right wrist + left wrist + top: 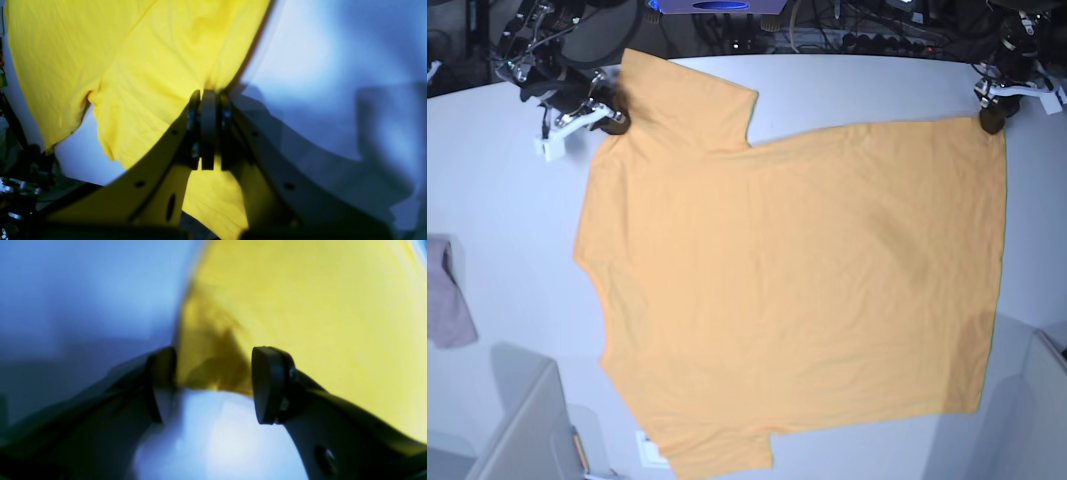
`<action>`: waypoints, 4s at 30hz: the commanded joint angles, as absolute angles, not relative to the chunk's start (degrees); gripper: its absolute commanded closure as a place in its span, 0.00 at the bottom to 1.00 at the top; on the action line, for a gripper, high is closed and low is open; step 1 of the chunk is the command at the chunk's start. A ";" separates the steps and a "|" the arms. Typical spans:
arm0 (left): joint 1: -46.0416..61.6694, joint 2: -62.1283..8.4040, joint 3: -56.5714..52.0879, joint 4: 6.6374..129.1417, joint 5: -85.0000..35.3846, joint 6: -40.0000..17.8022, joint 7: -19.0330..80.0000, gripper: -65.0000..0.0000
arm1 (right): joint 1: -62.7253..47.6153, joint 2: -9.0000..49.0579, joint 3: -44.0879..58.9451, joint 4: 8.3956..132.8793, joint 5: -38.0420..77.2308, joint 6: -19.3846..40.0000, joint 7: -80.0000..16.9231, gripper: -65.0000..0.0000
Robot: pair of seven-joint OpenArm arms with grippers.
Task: Fold the T-shirt properly
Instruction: 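Move both grippers to the shirt's shoulder corners and grasp them, then lift the shoulder corners and pull them toward the robot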
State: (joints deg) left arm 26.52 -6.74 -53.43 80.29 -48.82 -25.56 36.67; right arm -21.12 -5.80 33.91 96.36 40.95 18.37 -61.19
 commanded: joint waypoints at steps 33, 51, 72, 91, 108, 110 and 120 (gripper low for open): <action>25.45 -8.31 -49.63 79.34 -46.37 -24.22 39.34 1.00 | -21.85 -5.41 34.33 96.48 38.81 17.45 -61.76 1.00; 31.78 -10.24 -49.71 86.55 -46.20 -24.22 39.08 1.00 | -31.52 -5.67 34.33 107.56 48.04 17.80 -61.93 1.00; 25.71 -9.98 -49.63 100.09 -46.29 -23.78 39.34 1.00 | -20.09 -3.38 34.33 111.60 65.45 17.36 -64.84 1.00; 14.37 -9.98 -49.54 95.34 -36.53 -23.69 39.34 1.00 | -5.49 -1.19 33.71 100.79 65.01 10.51 -64.84 1.00; 9.19 -10.24 -45.85 92.70 -36.44 -18.15 39.25 1.00 | 7.43 2.59 26.51 85.76 59.82 10.42 -63.25 1.00; 8.22 -10.24 -45.85 91.74 -36.44 -18.15 39.34 1.00 | 7.69 2.68 26.15 85.41 58.42 10.42 -61.76 1.00; 4.35 -12.70 -41.27 88.22 -35.74 -16.48 39.34 1.00 | 12.62 3.12 26.15 78.55 56.48 10.42 -60.00 1.00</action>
